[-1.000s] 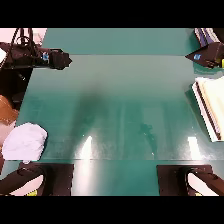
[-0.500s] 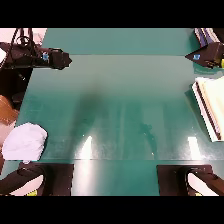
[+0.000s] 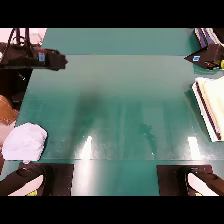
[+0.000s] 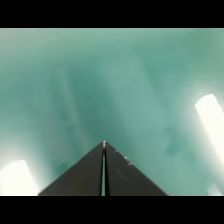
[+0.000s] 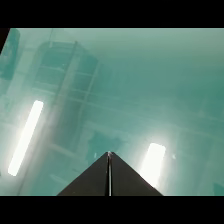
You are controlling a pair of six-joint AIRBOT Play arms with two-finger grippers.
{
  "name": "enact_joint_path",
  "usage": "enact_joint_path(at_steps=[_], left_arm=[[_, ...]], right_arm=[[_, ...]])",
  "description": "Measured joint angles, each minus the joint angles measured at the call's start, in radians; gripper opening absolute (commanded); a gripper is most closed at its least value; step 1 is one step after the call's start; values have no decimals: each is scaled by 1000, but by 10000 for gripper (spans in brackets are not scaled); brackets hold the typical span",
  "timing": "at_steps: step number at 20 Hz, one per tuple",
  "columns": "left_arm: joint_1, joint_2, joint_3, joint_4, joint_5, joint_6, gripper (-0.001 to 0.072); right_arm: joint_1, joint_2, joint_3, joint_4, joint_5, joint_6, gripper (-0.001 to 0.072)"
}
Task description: Fold the shirts.
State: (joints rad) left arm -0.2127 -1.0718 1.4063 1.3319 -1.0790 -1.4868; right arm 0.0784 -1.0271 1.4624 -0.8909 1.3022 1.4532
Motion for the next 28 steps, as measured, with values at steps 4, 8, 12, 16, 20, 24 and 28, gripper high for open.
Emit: enact_joint_path(at_steps=[4,8,12,16,20,24,28], left_arm=[[17,127,-101,232,-168,-32,24],[105,239,-290,379,-323,-87,643],[217,282,-501,440,-391,-121,643],[283,293,-718,461,-364,-138,643],[301,297,-855,467,-298,-191,214],[306,297,-889,469,-278,-225,21],[307,301,-786,468,-286,-237,20]], right_arm=[[0,0,0,0,2,0,17],[0,0,0,0,2,0,18],[0,0,0,-1,4,-14,17],[0,0,0,-1,8,-22,17],[0,0,0,-1,8,-25,17],[0,0,0,-1,8,-26,18],[0,3,0,1,5,-26,17]])
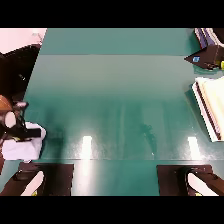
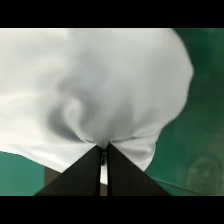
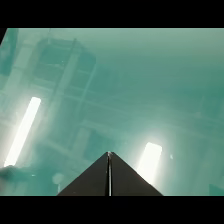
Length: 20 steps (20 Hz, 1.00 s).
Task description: Fold the shirts.
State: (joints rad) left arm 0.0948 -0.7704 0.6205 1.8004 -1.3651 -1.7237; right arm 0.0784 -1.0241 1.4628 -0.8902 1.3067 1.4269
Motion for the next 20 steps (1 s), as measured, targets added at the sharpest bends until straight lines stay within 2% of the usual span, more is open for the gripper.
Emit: enact_joint_path(at_steps=[4,10,17,20], left_arm=[[0,20,323,-41,-18,-1,19],[-2,24,794,-238,-1,68,17],[-15,-29,944,-513,90,163,16],[-137,-92,956,-582,124,190,17]], right_arm=[[0,39,0,5,-64,0,17],[0,130,1,7,-220,0,16],[0,144,48,5,-290,0,16],[0,94,136,4,-261,0,17]])
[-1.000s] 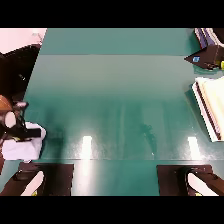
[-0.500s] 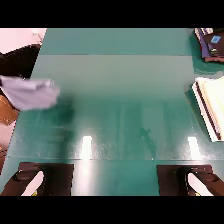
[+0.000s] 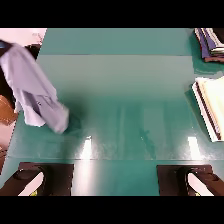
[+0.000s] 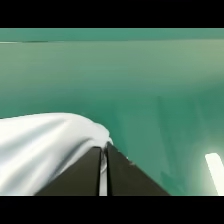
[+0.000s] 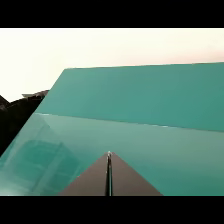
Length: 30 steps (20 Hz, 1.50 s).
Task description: Fold the shirts.
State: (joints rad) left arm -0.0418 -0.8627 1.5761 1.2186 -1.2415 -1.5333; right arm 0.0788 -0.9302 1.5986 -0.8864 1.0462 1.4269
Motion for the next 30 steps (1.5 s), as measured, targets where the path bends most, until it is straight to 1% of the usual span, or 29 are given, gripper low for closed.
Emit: enact_joint_path(at_steps=[3,6,7,8,9,10,13,15,18,22,25,30], left_arm=[[-205,-96,4,-6,39,14,18],[-426,-238,6,1,62,36,24],[-491,-293,6,3,68,53,72],[-543,-343,6,3,76,71,350],[-584,-389,6,3,89,90,575],[-615,-431,6,1,100,105,542],[-615,-505,6,18,133,130,541],[-549,-526,5,31,134,132,540],[-406,-543,-32,31,122,117,540],[-246,-558,-183,16,154,103,540],[-185,-594,-288,-4,197,122,540],[-156,-675,-344,-60,264,174,540]], right_arm=[[0,-64,101,-1,55,0,17],[0,-127,189,-1,127,0,17],[0,-142,211,-1,148,0,16],[0,-157,229,-1,171,0,17],[0,-169,241,-1,189,0,17],[0,-175,246,-1,204,0,17],[0,-176,237,-3,227,1,16],[0,-166,216,-4,230,0,17],[0,-140,169,-6,213,0,17],[0,-104,90,-6,166,1,17],[0,-89,35,-6,141,1,16],[0,-82,-22,-5,127,1,17]])
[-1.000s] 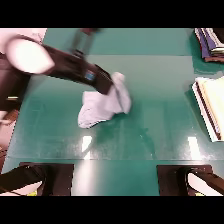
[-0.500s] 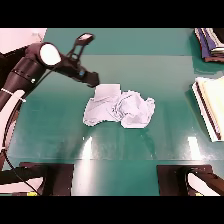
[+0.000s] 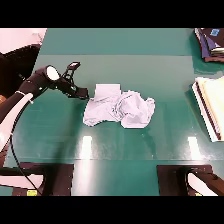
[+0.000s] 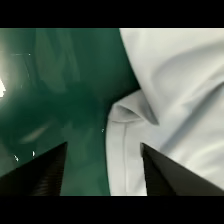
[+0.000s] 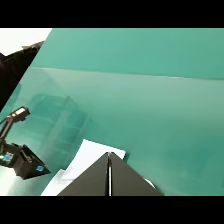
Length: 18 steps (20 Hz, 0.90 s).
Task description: Fold the shirts.
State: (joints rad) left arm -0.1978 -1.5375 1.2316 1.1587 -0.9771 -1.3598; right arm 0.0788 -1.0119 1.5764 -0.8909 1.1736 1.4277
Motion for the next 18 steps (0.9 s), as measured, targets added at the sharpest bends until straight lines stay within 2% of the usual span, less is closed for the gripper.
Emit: enact_joint_path(at_steps=[6,9,11,12,13,14,15,18], left_arm=[[6,-67,-12,-139,21,75,538],[6,-77,-13,-172,-11,96,537],[6,-80,-14,-178,-33,102,288],[6,-82,-14,-178,-42,105,236],[6,-82,-14,-179,-49,107,235],[6,-83,-15,-183,-59,108,185],[5,-83,-15,-186,-56,109,29],[10,-78,-9,-190,-59,109,21]], right_arm=[[0,1,-16,1,-11,1,17],[0,1,-17,1,-18,0,17],[0,1,-18,1,-19,0,17],[0,1,-18,1,-21,1,16],[0,1,-18,1,-24,1,17],[0,1,-18,1,-25,0,17],[0,1,-18,1,-26,1,16],[0,1,-18,0,-27,0,17]])
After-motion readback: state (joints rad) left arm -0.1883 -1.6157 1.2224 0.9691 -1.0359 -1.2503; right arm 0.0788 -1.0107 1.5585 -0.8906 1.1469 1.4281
